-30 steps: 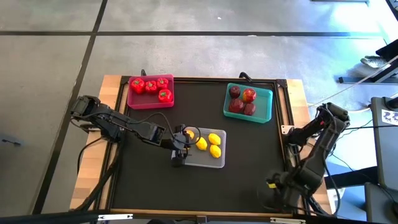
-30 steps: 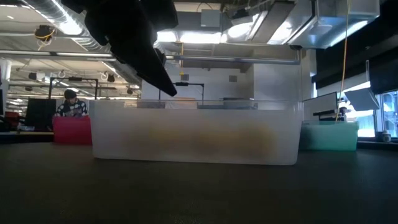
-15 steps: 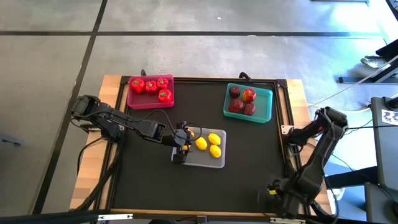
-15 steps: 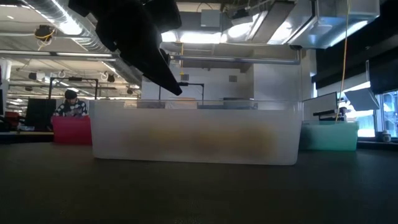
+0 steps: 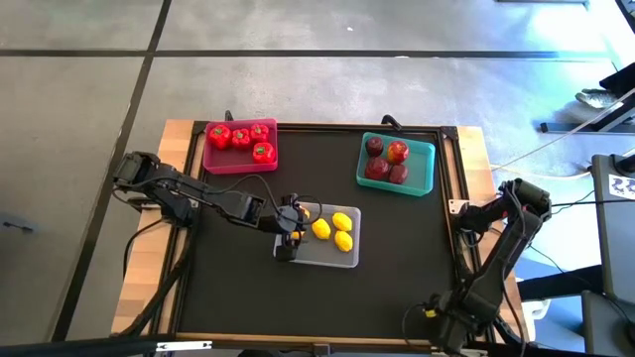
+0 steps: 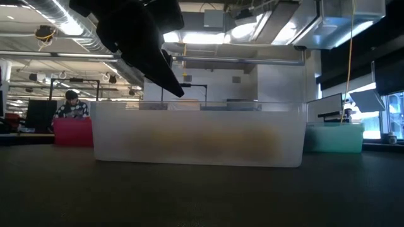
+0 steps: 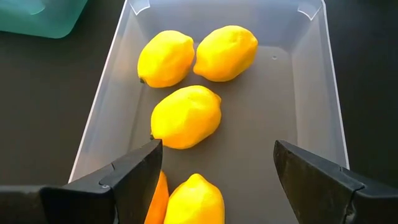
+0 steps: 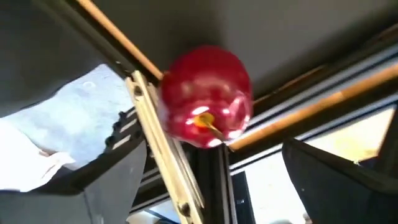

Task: Sort produce into baskets
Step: Put the apple into the blue bin

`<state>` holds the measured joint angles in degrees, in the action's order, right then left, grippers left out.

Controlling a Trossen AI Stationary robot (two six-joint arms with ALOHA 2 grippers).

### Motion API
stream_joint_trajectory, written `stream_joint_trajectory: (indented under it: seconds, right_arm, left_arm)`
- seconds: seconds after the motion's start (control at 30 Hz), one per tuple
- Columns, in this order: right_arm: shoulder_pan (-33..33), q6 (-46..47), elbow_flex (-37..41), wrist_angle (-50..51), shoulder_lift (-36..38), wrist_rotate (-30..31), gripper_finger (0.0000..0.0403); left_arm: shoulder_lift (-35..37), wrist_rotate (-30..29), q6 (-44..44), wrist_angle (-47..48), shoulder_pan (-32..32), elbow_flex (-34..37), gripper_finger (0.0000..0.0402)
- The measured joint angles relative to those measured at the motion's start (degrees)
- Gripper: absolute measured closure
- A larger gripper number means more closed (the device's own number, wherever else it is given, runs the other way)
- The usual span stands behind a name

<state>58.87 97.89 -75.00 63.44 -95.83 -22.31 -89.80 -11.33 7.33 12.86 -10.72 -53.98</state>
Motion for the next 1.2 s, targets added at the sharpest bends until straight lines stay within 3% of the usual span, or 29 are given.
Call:
stream_joint_trajectory:
  seconds: [0.47,1.0,1.2]
  right_arm:
    - [0.0,2.3,0.0,-3.8,-1.1,1.2,0.0039]
    - [0.0,-4.2,0.0,-2.4,-11.6,-2.7,0.0039]
    - [0.0,-5.4,0.0,-3.3,-12.7,-5.7,0.0086]
  left_arm:
    - [0.0,0.0,0.1,-0.1,0.0,0.0,0.0098]
    - [0.0,0.0,0.0,0.0,-0.1,0.0,0.0098]
    - [0.0,0.0,0.0,0.0,-0.1,0.0,0.0098]
